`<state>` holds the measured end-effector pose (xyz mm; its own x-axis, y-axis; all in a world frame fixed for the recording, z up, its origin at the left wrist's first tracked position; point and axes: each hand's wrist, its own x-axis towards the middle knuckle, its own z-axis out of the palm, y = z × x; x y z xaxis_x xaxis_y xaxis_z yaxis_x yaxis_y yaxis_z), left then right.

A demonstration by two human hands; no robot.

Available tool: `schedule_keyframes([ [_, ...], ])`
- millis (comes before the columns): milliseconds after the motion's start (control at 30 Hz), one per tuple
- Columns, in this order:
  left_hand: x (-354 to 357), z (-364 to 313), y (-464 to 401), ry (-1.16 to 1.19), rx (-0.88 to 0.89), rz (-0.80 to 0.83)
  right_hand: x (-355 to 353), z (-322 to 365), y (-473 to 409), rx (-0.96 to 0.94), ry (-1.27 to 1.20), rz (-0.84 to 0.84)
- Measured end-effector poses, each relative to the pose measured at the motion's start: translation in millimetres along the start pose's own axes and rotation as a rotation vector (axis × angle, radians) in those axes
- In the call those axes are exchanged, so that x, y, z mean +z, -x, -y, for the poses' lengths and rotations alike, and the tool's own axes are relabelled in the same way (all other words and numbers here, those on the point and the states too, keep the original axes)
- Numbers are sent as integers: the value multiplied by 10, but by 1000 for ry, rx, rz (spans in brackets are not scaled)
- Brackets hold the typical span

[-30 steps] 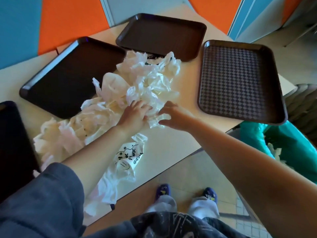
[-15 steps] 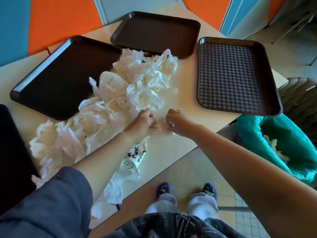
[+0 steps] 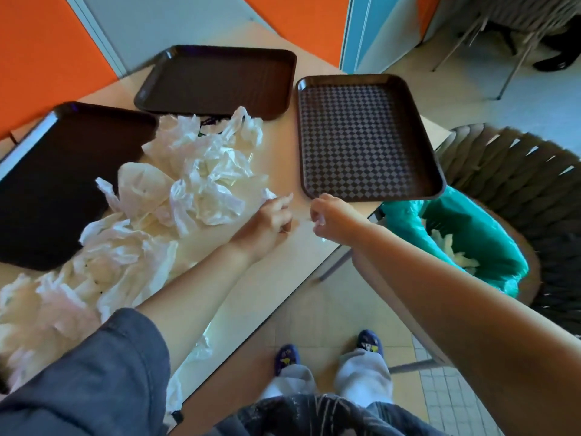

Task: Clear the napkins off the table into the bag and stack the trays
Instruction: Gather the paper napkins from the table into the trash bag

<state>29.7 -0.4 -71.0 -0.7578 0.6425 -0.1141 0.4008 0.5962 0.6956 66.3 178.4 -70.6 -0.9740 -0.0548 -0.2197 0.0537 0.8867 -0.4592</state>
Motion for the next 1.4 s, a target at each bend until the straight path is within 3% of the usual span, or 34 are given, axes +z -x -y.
schedule_keyframes([
  [100,70,-235,-146,-192,275,-25,-133,-251,69,33,-11,-48],
  [200,175,-468,-374,-280,370,-74,-291,-543,161,70,-8,-96],
  [400,594,-909,-865,-320,365,-60,-654,-1134,356,115,-42,-132],
  [533,954,-1288,-1252,-248,397,83,-846,-1688,550,199,-62,-185],
  [700,1424,-1754,-1626,-158,487,144,-984,-2351,822,318,-123,-223],
  [833,1871,-1976,-1849,-79,463,216,-972,-2835,1054,409,-146,-197],
  [933,2146,-2060,-1958,13,409,187,-879,-3098,1167,444,-144,-146],
  [1033,2347,-2033,-2036,-45,318,201,-730,-3287,1217,470,-166,-87],
  [1167,2486,-1927,-2109,-180,353,267,-572,-3422,1190,447,-163,38],
  [1400,2525,-1845,-2047,-198,393,307,-505,-3472,1138,435,-159,48],
])
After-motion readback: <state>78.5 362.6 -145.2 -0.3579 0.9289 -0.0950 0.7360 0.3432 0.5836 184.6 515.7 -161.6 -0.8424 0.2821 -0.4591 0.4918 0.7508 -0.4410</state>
